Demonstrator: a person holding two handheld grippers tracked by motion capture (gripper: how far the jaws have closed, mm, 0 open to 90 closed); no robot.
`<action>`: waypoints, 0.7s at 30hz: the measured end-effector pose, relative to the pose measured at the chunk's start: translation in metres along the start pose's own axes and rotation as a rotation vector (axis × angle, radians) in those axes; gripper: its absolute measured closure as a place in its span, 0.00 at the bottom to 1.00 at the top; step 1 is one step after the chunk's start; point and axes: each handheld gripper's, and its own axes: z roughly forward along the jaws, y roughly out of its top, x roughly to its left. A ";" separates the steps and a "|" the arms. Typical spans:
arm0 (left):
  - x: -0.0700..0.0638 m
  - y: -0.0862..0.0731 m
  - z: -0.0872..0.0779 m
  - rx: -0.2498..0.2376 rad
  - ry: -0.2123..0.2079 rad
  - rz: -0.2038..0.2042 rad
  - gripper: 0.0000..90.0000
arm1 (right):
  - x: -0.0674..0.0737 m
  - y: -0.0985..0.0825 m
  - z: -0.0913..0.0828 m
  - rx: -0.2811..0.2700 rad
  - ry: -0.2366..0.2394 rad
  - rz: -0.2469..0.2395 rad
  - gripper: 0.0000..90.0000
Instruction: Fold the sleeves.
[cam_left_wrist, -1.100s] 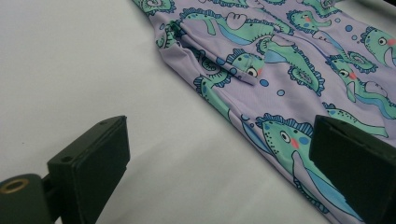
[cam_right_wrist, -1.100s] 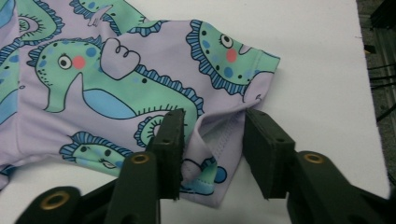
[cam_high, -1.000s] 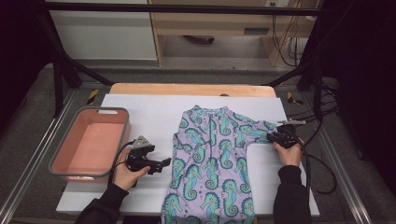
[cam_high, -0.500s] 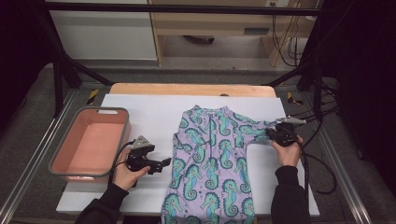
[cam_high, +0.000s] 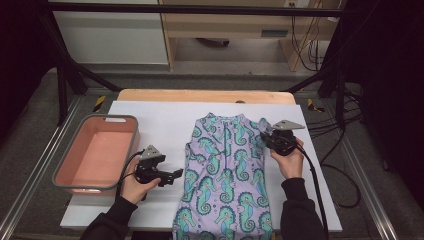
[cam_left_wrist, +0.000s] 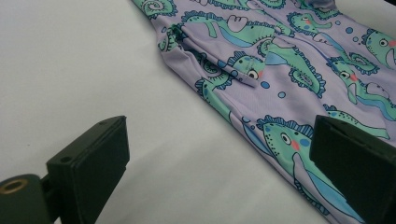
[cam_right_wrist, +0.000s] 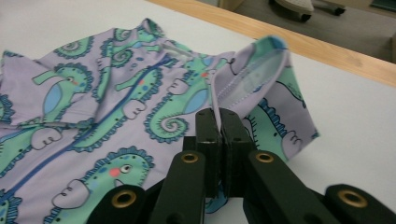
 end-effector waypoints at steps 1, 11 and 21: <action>0.000 0.000 0.000 -0.001 0.000 -0.001 0.05 | 0.003 0.001 0.002 0.003 0.011 -0.005 0.98; 0.000 0.000 -0.001 -0.001 0.000 0.001 0.05 | 0.029 0.007 0.022 -0.002 0.109 -0.088 0.98; 0.000 0.000 0.000 0.004 0.002 0.004 0.05 | 0.044 -0.004 0.042 0.097 0.172 -0.163 0.97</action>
